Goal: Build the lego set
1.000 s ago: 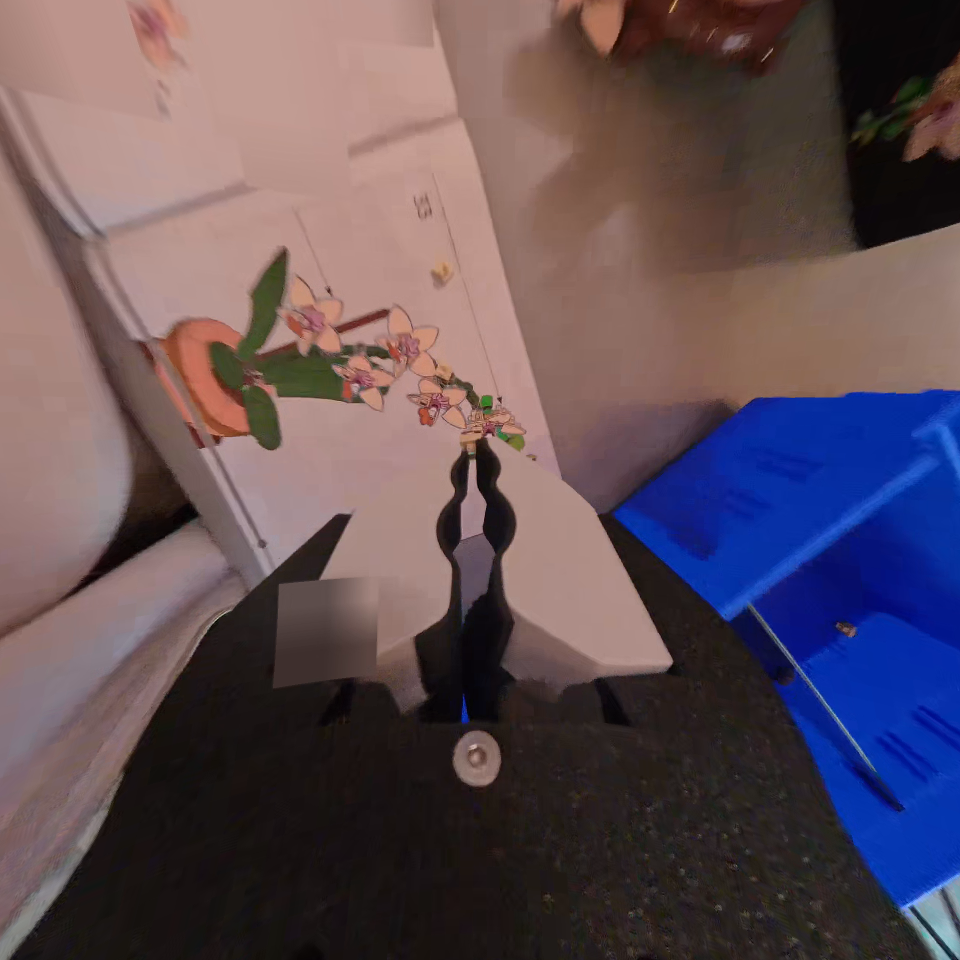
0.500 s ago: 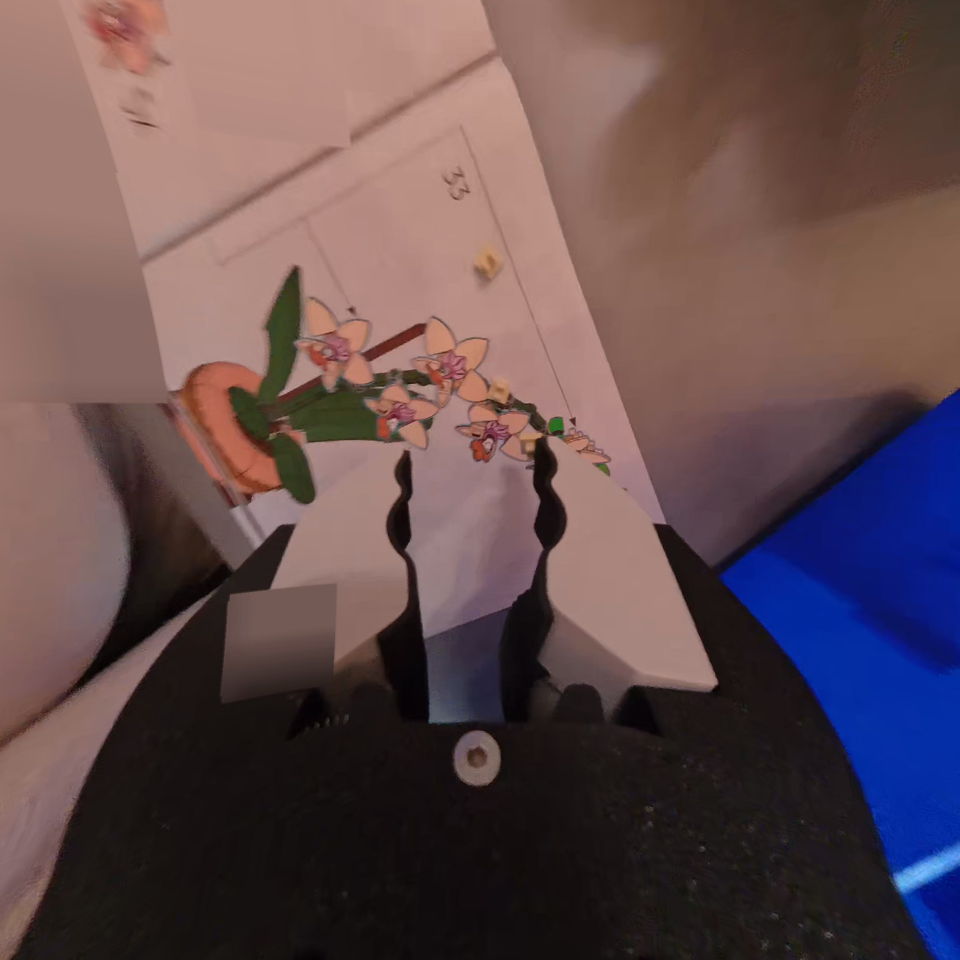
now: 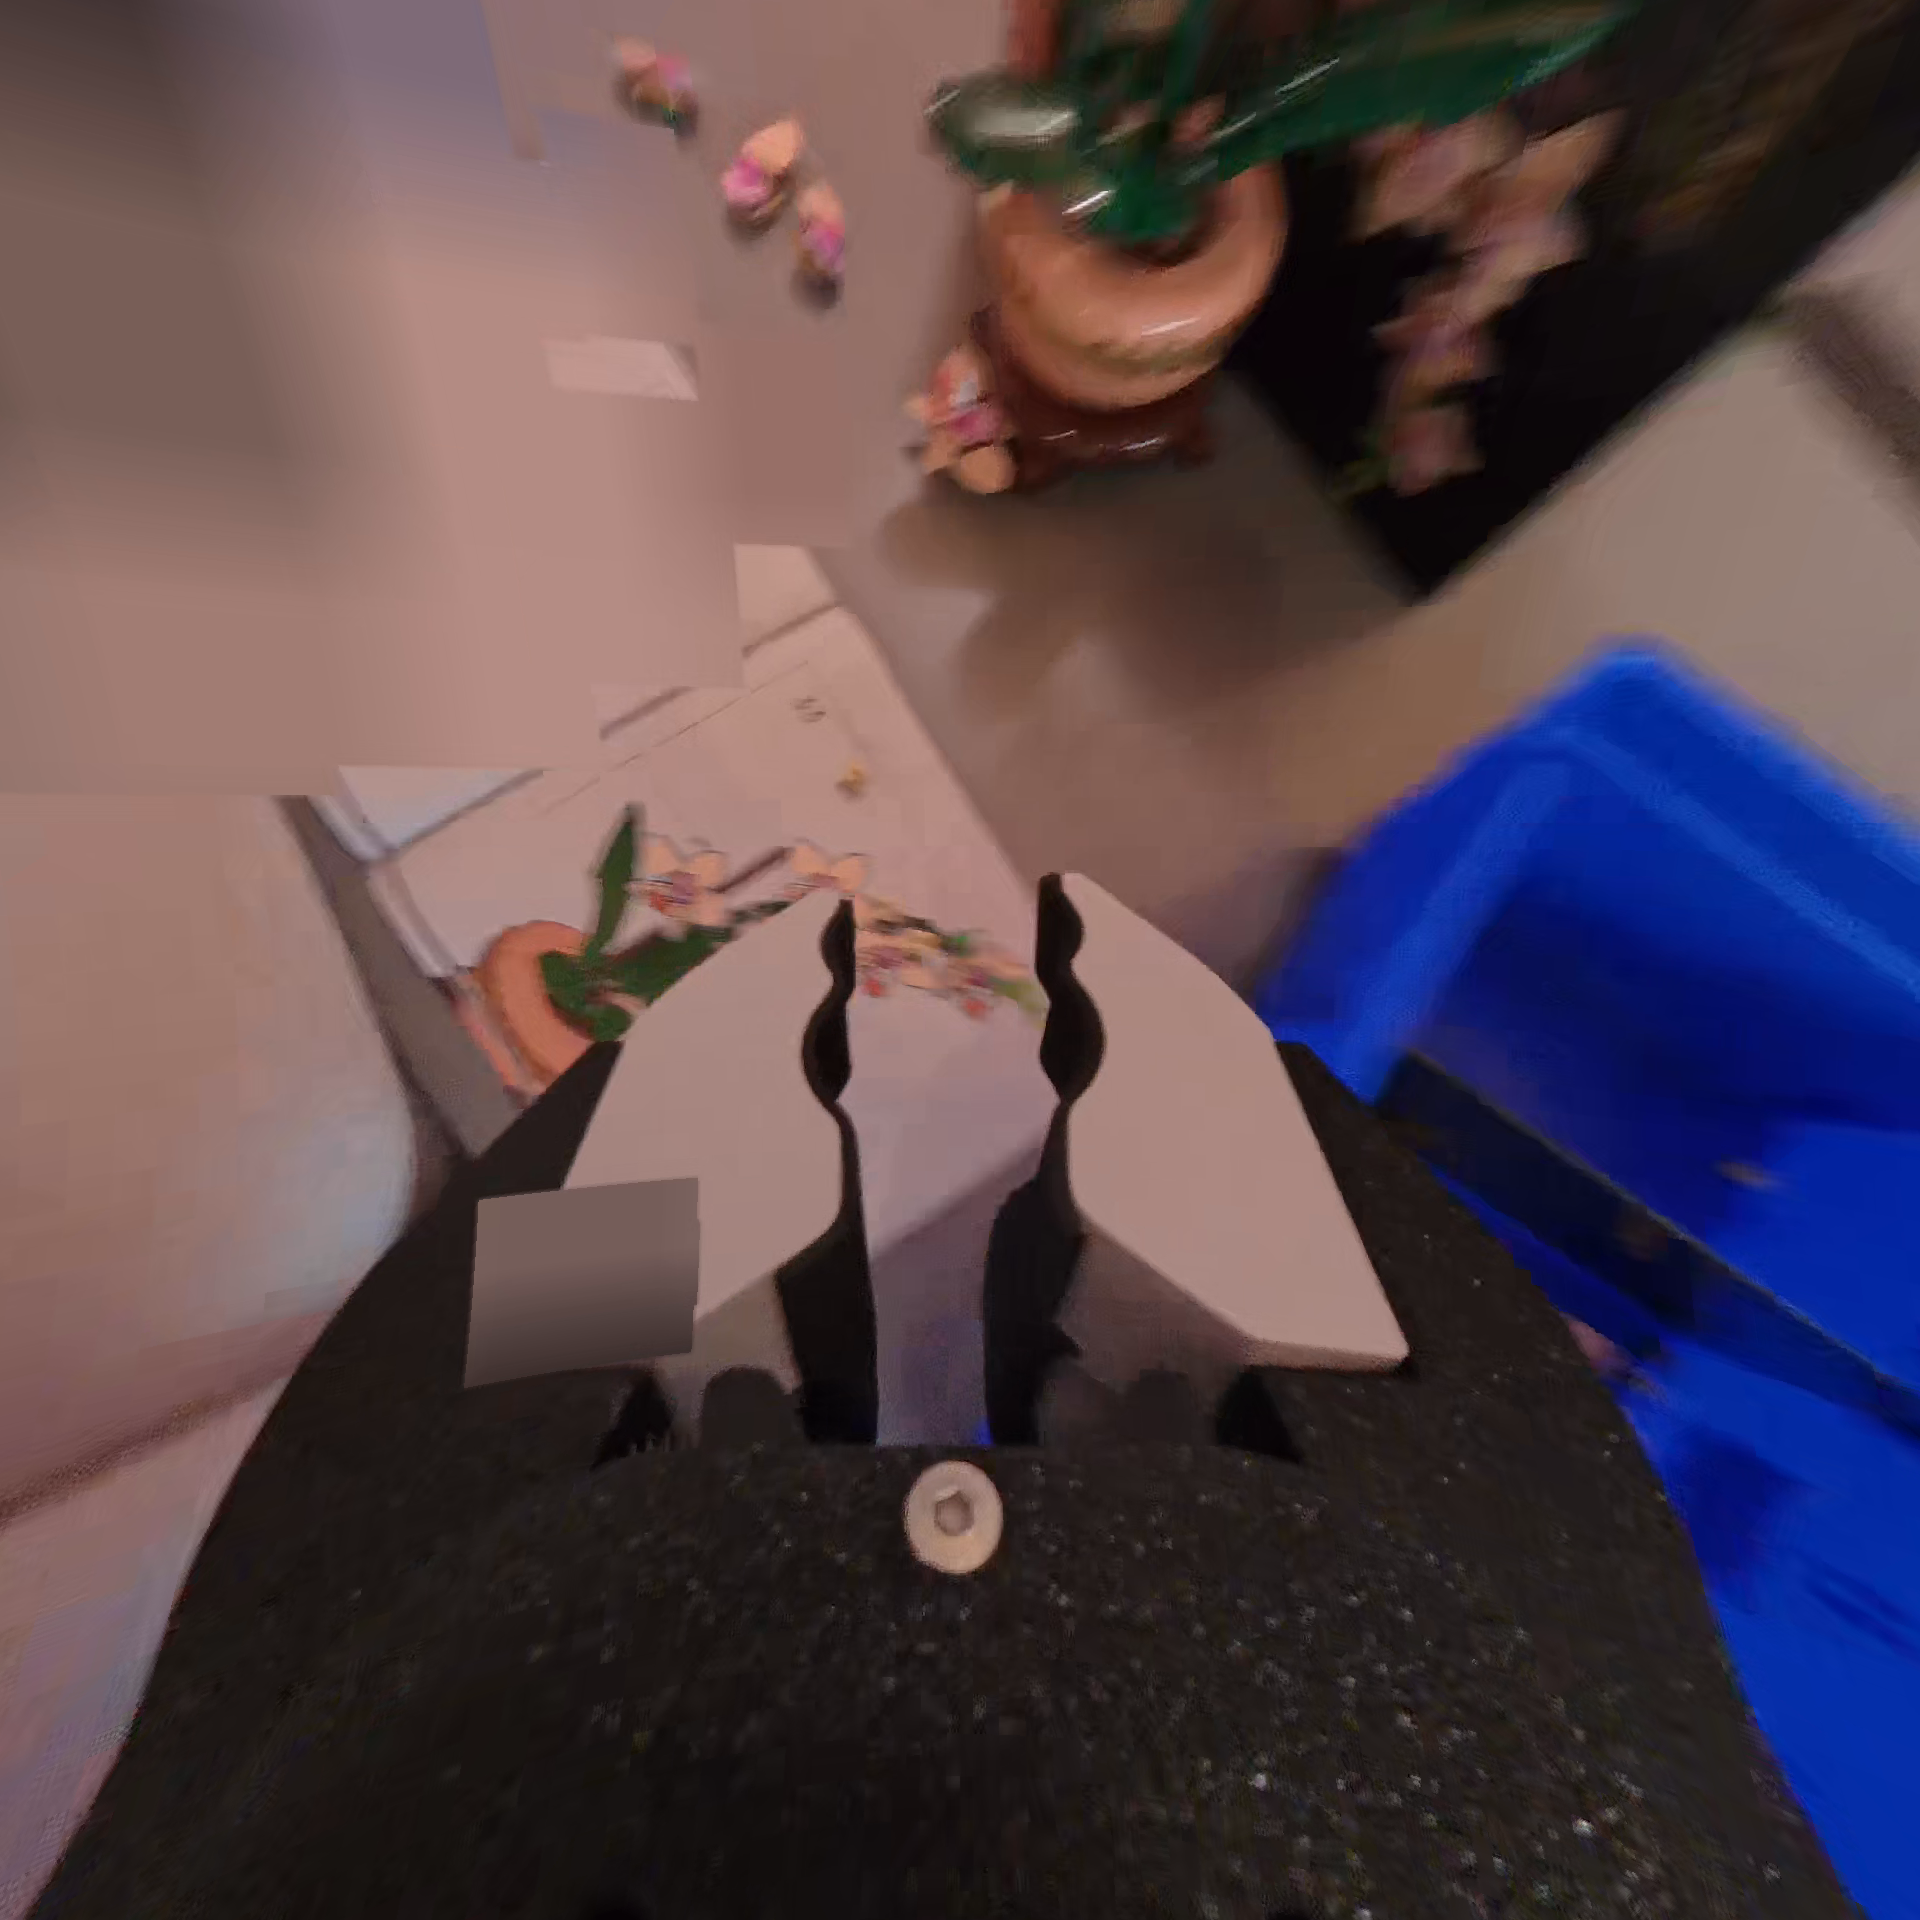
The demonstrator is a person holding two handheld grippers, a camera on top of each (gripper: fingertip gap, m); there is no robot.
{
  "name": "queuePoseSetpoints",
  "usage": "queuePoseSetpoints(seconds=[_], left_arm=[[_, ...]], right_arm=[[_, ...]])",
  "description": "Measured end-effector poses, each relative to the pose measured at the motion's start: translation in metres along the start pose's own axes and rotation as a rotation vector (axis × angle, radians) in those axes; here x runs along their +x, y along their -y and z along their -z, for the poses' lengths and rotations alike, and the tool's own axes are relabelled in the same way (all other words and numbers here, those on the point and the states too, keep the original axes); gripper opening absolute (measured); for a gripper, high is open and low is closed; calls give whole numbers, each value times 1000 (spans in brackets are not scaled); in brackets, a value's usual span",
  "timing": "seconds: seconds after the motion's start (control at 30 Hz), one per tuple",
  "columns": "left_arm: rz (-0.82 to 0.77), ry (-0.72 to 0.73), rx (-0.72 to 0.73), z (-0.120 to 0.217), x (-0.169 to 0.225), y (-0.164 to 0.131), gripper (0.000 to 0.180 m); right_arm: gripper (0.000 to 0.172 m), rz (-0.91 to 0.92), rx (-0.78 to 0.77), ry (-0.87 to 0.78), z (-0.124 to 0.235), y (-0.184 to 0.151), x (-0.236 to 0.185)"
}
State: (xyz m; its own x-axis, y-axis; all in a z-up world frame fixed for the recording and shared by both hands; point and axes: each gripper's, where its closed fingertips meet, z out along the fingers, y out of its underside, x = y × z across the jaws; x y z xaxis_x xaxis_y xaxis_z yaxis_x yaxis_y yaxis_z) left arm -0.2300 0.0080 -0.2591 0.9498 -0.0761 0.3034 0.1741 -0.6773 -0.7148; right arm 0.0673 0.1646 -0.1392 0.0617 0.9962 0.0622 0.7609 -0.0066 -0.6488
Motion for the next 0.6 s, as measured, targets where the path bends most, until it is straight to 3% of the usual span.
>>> queuePoseSetpoints(seconds=[0.07, 0.17, 0.3, 0.4, 0.6], left_arm=[[7, -7, 0, 0, 0, 0, 6], [19, -17, 0, 0, 0, 0, 6], [20, -18, 0, 0, 0, 0, 6], [13, -9, 0, 0, 0, 0, 5], [42, -31, 0, 0, 0, 1, 5]], right_arm=[[17, 31, -21, -165, 40, -8, 44], [10, 3, -256, -226, 63, -60, 96], [13, -110, -555, -56, 44, -126, 120], [23, -145, -743, 78, 28, -163, 114], [23, -211, -984, 126, 19, -200, 122]])
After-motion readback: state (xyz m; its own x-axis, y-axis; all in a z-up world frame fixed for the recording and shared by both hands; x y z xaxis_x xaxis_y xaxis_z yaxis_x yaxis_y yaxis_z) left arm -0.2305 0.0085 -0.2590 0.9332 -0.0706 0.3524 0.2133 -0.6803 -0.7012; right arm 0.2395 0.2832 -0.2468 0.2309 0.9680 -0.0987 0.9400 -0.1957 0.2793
